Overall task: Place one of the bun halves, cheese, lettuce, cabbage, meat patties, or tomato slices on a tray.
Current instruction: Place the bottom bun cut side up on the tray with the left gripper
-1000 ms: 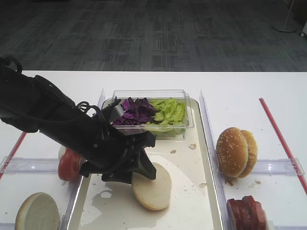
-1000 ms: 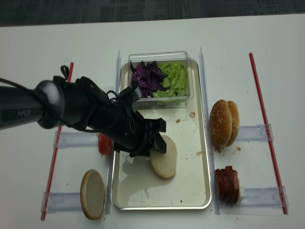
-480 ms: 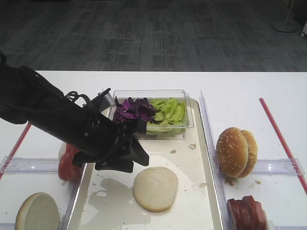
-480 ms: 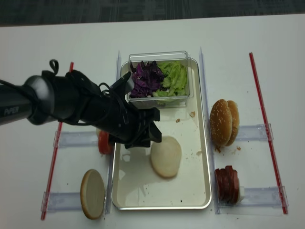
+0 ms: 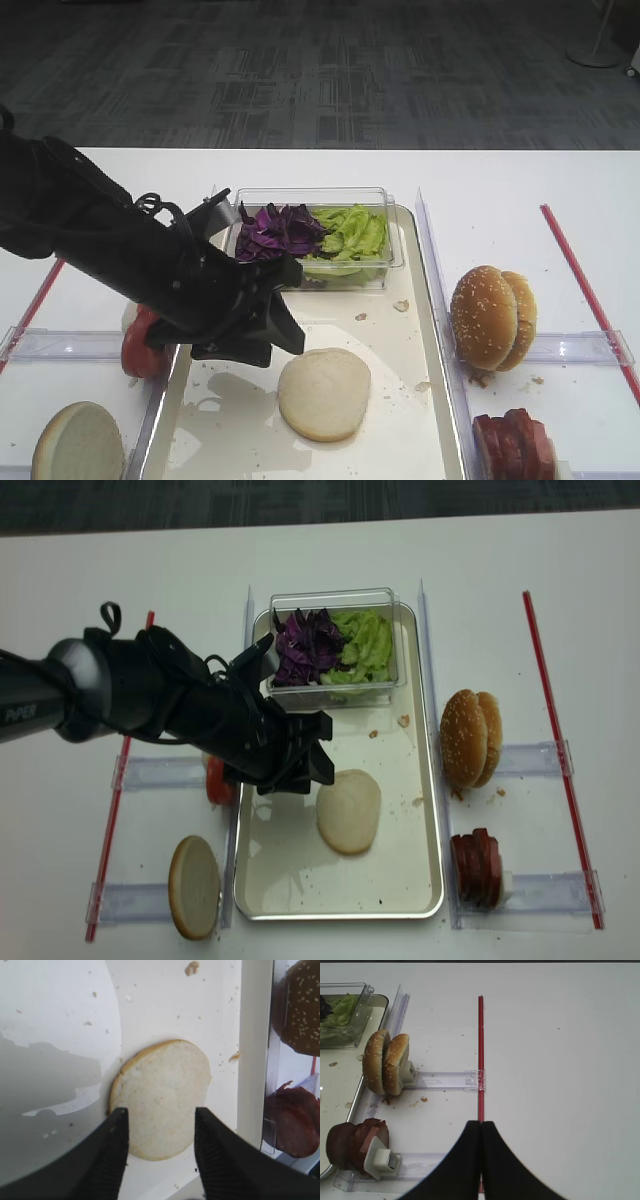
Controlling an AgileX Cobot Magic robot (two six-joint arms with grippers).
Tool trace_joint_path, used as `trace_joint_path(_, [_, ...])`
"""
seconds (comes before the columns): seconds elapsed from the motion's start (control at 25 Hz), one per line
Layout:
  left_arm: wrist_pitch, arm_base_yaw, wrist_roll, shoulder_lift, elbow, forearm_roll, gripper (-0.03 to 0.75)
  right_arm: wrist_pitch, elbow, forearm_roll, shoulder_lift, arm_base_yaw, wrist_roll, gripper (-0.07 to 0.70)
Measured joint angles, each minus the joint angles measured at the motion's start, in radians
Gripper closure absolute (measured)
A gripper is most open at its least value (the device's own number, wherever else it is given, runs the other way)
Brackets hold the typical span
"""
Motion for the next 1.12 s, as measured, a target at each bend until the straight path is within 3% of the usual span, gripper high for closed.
trace_joint_path(1.12, [0.020, 0.000, -0.043, -0.212, 0.000, 0.012, 0.428, 0.000, 0.000, 0.000, 0.000, 0.000, 0.000, 0.267])
